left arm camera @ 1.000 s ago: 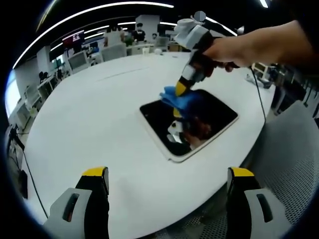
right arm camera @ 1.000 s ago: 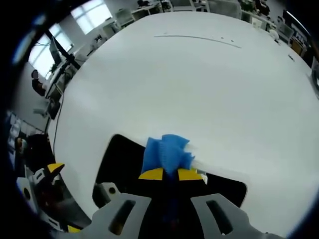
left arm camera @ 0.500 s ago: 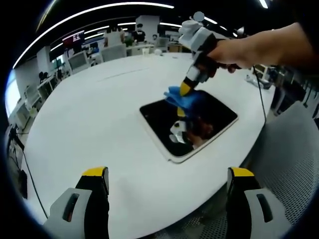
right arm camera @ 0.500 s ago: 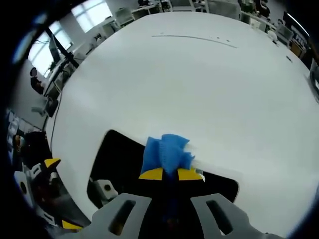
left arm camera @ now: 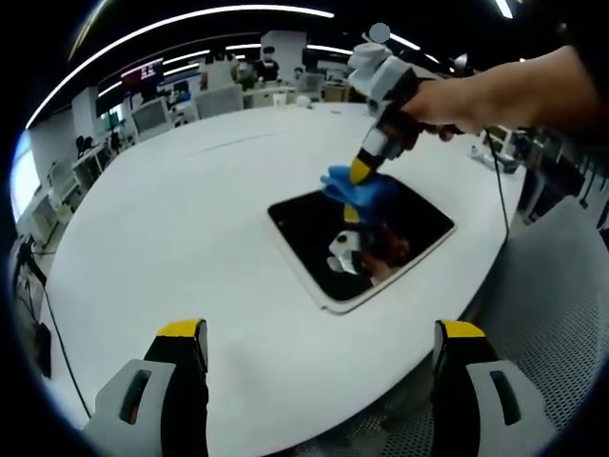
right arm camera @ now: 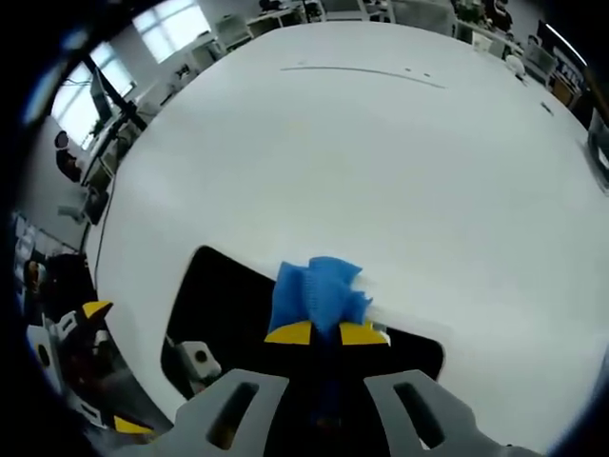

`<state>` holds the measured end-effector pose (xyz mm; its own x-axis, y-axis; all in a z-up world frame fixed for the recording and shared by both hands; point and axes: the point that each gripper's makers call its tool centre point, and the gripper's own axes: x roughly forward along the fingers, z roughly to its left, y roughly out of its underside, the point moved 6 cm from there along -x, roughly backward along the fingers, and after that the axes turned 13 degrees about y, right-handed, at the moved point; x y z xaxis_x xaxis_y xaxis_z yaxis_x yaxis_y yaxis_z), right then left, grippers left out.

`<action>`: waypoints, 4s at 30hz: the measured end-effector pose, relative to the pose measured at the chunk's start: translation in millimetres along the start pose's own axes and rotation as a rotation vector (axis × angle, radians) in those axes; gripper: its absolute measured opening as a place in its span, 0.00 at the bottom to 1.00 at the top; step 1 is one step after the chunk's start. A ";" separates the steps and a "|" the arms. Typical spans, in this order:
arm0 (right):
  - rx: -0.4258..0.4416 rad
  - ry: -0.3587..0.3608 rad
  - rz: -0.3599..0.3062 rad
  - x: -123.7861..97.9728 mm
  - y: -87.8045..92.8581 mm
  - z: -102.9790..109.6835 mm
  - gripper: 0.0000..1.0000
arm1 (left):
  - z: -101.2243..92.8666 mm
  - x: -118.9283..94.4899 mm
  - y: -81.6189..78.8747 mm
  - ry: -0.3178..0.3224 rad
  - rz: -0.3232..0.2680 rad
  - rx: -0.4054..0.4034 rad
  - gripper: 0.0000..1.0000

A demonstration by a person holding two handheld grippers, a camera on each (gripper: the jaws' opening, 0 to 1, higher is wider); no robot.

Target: Wipe the mirror surface with the cleaning cloth until all visible marks leave the cleaned area.

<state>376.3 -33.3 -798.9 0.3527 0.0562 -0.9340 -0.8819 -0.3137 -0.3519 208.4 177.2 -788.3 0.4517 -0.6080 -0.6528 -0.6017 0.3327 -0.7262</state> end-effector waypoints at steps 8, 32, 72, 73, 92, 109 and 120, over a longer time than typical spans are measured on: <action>0.007 0.005 0.002 1.3 0.0 -3.2 0.02 | 0.0 -0.6 0.3 -0.002 -0.001 -0.001 0.99; 0.048 0.008 -0.010 -4.8 7.2 -5.5 0.02 | 1.6 0.0 0.8 -0.012 0.005 -0.009 0.99; 0.109 0.014 -0.043 -5.3 30.2 -7.0 0.02 | 2.6 0.6 0.3 -0.028 0.022 0.011 0.99; 0.110 0.014 -0.044 -5.4 30.8 -6.9 0.02 | 2.7 0.7 0.4 -0.028 0.023 0.012 0.99; 0.126 0.003 -0.067 -12.5 50.3 -2.8 0.02 | 3.3 -0.8 0.0 -0.041 0.024 0.018 0.99; 0.144 -0.015 -0.087 -21.2 73.6 1.7 0.02 | 4.0 -0.1 0.3 -0.046 0.024 0.019 0.99; 0.159 -0.030 -0.094 -24.9 86.1 4.3 0.02 | 3.9 0.3 0.6 -0.049 0.030 0.021 0.99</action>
<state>290.2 -57.6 -806.2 0.4288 0.1071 -0.8970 -0.8845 -0.1524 -0.4410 210.7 180.0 -789.8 0.4654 -0.5617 -0.6840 -0.6021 0.3655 -0.7099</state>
